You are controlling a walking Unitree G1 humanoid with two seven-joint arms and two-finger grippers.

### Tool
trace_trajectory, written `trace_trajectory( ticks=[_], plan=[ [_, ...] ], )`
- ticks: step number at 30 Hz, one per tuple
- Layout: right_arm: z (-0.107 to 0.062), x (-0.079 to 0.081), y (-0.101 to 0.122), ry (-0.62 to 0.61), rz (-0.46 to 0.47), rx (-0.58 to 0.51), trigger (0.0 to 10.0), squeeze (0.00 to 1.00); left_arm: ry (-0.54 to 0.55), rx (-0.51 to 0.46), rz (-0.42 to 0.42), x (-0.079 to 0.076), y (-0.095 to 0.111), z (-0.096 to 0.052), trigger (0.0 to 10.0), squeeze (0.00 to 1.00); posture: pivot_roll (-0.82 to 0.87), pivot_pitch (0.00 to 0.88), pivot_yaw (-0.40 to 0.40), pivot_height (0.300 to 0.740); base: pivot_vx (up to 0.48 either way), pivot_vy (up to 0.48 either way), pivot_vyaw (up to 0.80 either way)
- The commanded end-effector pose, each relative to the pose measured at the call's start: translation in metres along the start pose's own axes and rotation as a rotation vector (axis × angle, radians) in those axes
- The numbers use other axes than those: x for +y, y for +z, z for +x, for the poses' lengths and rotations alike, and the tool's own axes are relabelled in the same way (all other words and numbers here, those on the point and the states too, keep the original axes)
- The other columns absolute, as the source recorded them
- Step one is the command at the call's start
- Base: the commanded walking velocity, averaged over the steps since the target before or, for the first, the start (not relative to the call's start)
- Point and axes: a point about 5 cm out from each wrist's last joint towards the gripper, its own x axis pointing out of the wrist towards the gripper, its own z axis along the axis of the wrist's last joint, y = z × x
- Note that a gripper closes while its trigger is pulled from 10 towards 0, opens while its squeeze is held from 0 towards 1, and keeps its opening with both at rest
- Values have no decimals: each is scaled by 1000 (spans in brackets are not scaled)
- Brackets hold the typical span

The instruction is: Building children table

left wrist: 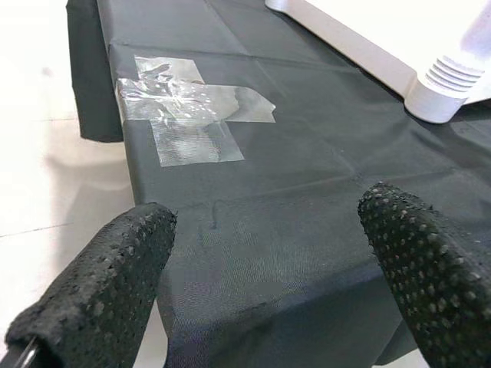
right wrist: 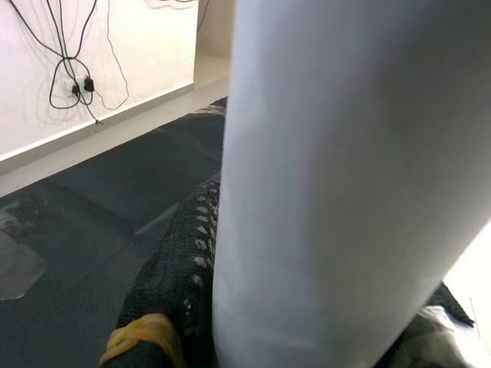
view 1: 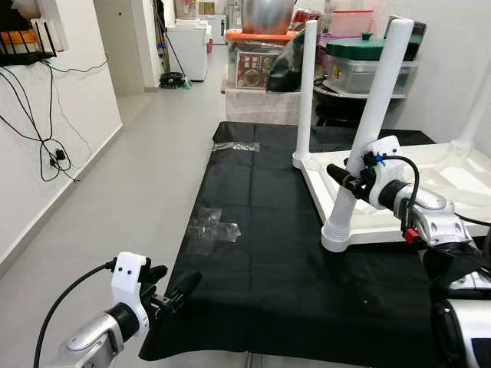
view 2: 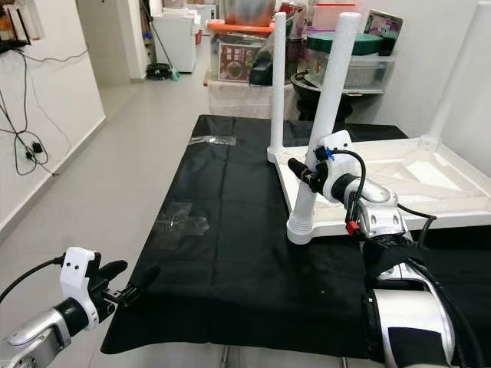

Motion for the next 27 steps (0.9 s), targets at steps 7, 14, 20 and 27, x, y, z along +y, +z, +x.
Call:
trace_trajectory(
  ticks=[7,14,20,27],
  plan=[
    [6,4,-4,-53,39,51,0,0,2,14,9,1,-2,0,10000,0,70,0,-51,740,0,0,0],
    [10,-5,21,-137,545,-190,0,0,2,16,9,1,-2,-1,10000,0,68,0,-47,740,0,0,0],
    [11,-6,34,-120,706,-283,0,0,1,15,9,2,-1,0,10000,0,68,0,-46,740,0,0,0],
    [10,-3,42,-77,913,-409,0,0,1,15,6,1,-2,0,10000,0,67,0,-48,740,0,0,0]
  ],
)
